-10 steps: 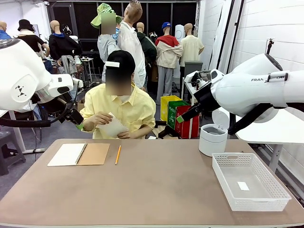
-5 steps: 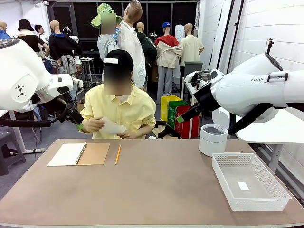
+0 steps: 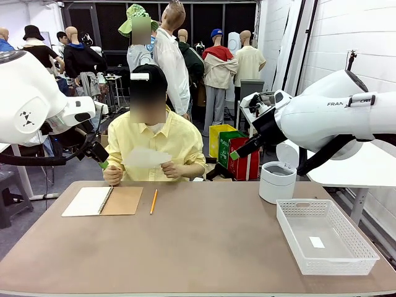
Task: Sort the paper based on its condition.
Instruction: If a person hands you a paper, place it in the Organizing basket , and if it's crumpled, put it in the Trash can.
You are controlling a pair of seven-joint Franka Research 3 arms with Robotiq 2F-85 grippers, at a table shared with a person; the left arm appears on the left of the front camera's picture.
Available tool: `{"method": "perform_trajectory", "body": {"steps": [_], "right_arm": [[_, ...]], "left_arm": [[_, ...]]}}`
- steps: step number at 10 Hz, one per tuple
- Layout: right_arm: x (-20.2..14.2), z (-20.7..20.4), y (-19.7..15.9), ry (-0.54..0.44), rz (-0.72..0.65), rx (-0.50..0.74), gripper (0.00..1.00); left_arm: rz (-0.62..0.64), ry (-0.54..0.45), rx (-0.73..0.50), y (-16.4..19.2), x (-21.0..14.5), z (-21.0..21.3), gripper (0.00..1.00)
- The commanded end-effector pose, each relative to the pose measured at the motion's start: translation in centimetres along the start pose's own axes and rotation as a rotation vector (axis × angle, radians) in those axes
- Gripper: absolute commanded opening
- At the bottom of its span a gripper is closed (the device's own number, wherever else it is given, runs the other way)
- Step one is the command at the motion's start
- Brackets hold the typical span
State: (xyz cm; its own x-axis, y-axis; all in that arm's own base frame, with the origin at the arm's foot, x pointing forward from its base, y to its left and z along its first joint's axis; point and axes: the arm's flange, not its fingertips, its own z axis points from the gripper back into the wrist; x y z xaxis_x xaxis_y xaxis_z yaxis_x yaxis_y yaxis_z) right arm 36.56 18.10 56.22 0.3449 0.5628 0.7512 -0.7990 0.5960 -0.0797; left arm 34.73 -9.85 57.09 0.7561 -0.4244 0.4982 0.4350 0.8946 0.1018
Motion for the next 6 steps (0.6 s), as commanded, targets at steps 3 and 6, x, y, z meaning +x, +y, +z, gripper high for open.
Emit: {"method": "perform_trajectory", "body": {"steps": [3, 6], "right_arm": [[-0.27, 0.0, 0.08, 0.001, -0.003, 0.006, 1.0], [-0.27, 0.0, 0.08, 0.001, -0.003, 0.006, 1.0]], "left_arm": [[-0.003, -0.001, 0.006, 0.09, -0.03, 0.12, 1.0], [-0.003, -0.001, 0.006, 0.09, -0.03, 0.12, 1.0]]}}
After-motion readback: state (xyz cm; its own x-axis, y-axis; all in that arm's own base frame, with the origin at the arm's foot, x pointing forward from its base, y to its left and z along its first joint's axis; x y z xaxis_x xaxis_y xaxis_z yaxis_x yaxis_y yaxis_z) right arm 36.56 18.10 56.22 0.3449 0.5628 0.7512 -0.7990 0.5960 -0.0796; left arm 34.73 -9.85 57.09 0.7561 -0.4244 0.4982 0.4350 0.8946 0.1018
